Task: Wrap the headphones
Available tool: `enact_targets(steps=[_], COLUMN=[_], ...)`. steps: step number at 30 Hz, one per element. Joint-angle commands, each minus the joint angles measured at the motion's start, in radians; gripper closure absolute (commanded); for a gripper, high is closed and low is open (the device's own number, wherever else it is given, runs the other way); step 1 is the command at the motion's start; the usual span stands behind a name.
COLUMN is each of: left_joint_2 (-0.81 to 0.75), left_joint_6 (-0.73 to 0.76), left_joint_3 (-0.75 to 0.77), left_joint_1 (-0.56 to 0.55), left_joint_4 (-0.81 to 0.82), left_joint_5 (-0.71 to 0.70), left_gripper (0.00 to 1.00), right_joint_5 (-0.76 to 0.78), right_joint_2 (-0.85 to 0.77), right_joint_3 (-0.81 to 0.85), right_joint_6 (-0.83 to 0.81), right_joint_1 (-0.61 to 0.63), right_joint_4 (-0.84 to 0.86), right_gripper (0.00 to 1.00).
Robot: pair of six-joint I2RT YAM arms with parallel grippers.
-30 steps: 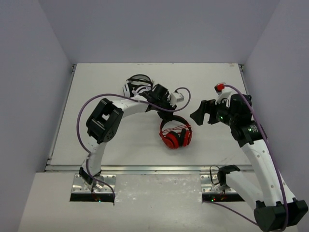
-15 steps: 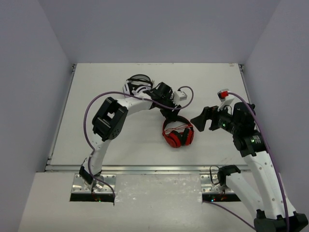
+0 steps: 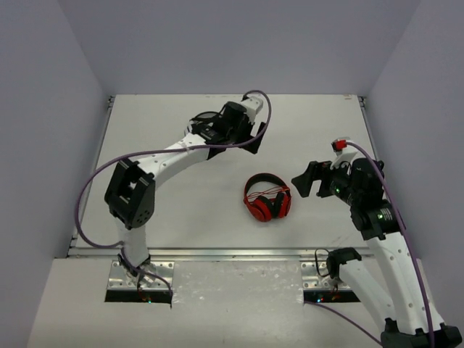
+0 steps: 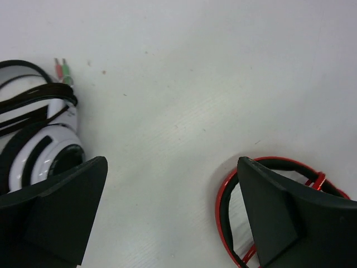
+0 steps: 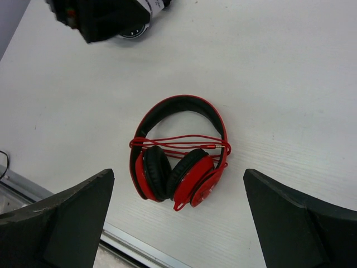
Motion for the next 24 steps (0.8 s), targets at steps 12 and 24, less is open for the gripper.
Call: enact_targets(steps=[12, 24], left_joint_2=[-0.212, -0.51], left_joint_6=[-0.575, -0.79], left_joint_3=[-0.26, -0.599], left_joint_1=[-0.124, -0.192], left_joint_4=[-0.131, -0.11], left_joint_5=[-0.444, -0.647], left_gripper=[0.0, 0.0], right_joint_5=[0.036, 0.154], right_joint_2=[-0.042, -0.148], right_joint_3=[-0.018, -0.009], right_joint_6=[0.143, 0.053], right_joint_1=[0.003, 0.005], right_joint_4=[-0.047, -0.163], right_gripper=[0.01, 0.01])
